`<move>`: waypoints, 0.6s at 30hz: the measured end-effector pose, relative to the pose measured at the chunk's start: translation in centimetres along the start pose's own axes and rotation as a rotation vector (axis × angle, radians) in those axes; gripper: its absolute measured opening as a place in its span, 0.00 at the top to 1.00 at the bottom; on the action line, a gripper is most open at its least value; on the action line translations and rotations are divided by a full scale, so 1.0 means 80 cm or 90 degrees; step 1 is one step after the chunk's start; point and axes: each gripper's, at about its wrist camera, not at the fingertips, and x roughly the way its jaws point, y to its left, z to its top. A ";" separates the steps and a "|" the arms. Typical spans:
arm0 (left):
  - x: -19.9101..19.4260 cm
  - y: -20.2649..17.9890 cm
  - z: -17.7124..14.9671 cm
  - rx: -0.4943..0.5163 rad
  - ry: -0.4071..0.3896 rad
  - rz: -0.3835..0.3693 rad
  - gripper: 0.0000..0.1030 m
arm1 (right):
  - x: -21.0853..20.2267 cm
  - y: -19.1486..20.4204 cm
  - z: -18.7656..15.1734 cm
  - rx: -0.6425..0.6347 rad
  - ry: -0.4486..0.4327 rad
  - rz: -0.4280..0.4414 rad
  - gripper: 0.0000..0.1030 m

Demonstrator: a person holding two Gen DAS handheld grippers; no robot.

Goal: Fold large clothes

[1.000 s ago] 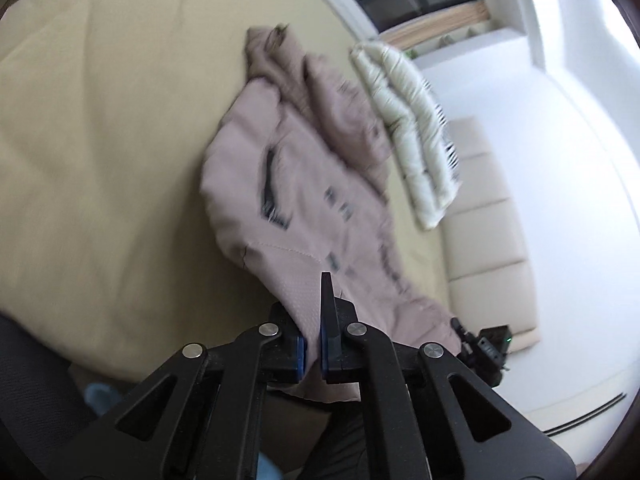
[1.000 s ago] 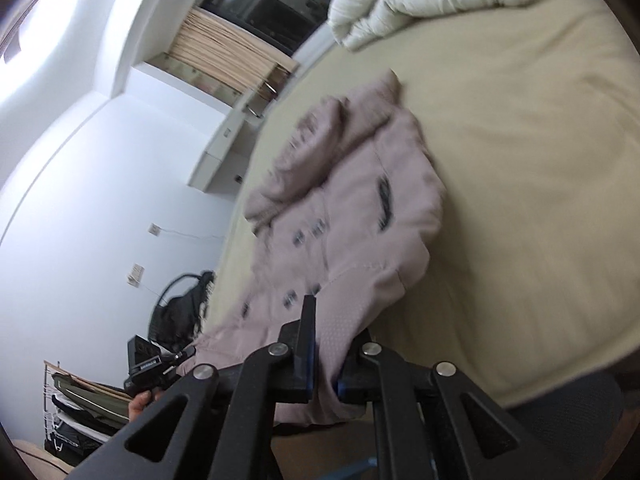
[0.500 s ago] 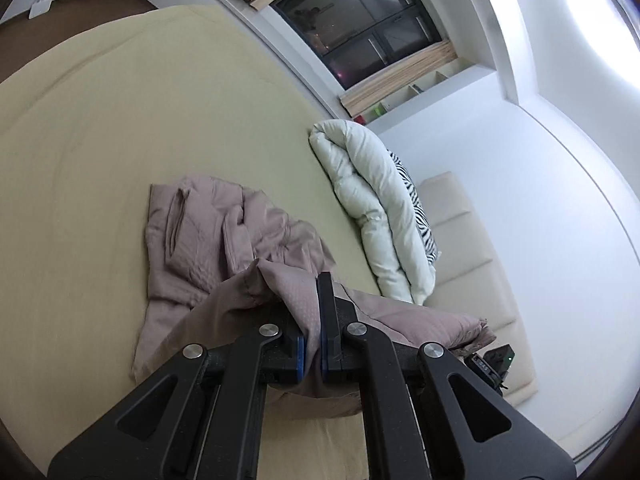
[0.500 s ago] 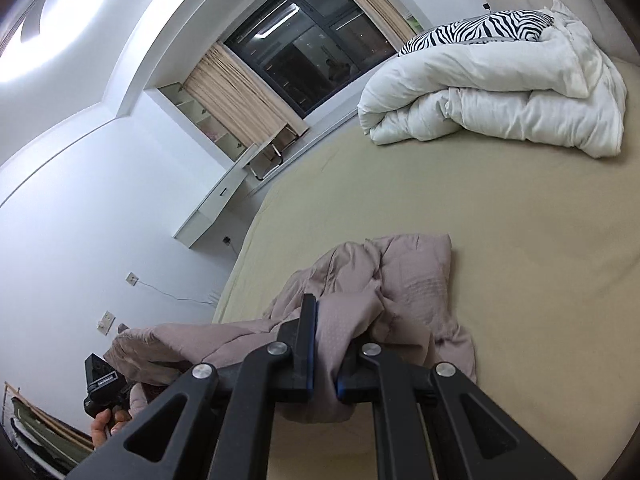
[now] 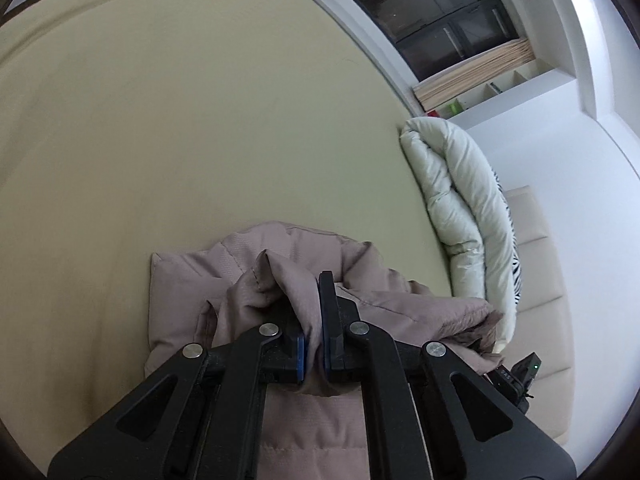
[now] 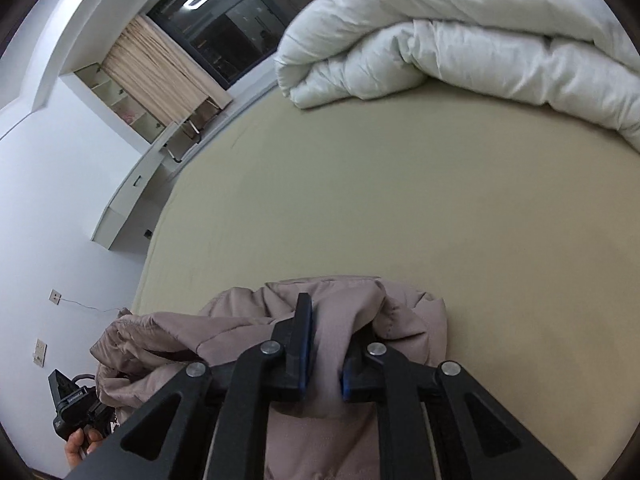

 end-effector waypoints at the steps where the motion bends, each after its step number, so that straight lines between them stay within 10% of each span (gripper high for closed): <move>1: 0.013 0.004 0.001 -0.006 0.001 0.001 0.95 | 0.018 -0.010 -0.002 0.019 0.020 0.006 0.80; 4: 0.009 -0.002 -0.003 -0.017 -0.022 -0.004 0.91 | 0.024 -0.031 -0.007 0.079 0.026 0.060 0.71; 11: -0.080 -0.085 -0.062 0.152 -0.137 0.066 0.87 | -0.055 0.000 -0.025 0.027 -0.025 0.051 0.03; 16: -0.082 -0.157 -0.130 0.323 -0.183 0.125 0.87 | -0.087 0.098 -0.083 -0.172 -0.025 0.024 0.06; 18: -0.061 -0.170 -0.151 0.370 -0.165 0.145 0.87 | -0.067 0.146 -0.116 -0.271 0.029 0.016 0.24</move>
